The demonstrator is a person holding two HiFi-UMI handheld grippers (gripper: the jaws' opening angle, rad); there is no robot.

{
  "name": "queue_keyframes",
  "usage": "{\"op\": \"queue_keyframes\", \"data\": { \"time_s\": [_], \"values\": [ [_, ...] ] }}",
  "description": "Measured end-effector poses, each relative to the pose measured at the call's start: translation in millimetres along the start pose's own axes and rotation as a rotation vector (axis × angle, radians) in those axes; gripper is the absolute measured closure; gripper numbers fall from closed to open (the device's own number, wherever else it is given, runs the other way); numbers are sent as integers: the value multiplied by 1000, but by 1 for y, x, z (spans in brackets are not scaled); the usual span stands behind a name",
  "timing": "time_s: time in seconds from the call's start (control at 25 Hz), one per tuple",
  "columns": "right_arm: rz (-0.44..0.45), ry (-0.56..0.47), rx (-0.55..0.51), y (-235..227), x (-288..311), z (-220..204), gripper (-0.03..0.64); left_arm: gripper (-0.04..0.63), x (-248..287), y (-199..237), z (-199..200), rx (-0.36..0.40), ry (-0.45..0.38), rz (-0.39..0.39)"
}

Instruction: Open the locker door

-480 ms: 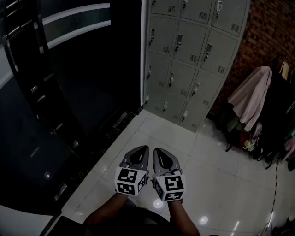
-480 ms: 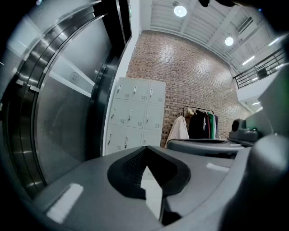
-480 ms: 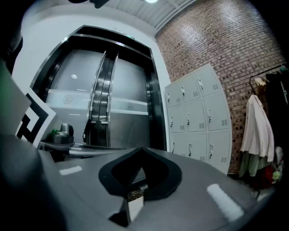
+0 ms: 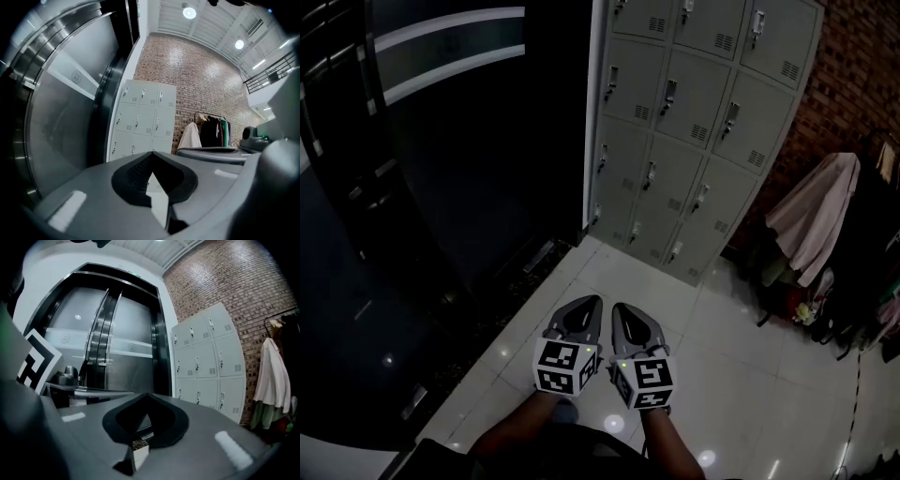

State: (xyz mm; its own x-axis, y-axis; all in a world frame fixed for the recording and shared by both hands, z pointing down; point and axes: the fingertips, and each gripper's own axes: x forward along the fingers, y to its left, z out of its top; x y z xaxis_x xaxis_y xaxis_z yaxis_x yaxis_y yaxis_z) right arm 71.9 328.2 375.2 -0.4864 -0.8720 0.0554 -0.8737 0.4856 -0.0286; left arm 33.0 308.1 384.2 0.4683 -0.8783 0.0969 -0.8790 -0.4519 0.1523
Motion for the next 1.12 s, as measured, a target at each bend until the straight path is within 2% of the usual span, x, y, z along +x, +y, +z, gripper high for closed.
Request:
{"op": "queue_keyframes", "data": {
  "time_s": [0.76,1.12],
  "values": [
    [-89,28,-29,-54,210,28,617,589,152,148,47,-15,18,-59],
    [-101,35,-27,-57,262,29,617,591,187,183,57,-13,29,-82]
  ]
}}
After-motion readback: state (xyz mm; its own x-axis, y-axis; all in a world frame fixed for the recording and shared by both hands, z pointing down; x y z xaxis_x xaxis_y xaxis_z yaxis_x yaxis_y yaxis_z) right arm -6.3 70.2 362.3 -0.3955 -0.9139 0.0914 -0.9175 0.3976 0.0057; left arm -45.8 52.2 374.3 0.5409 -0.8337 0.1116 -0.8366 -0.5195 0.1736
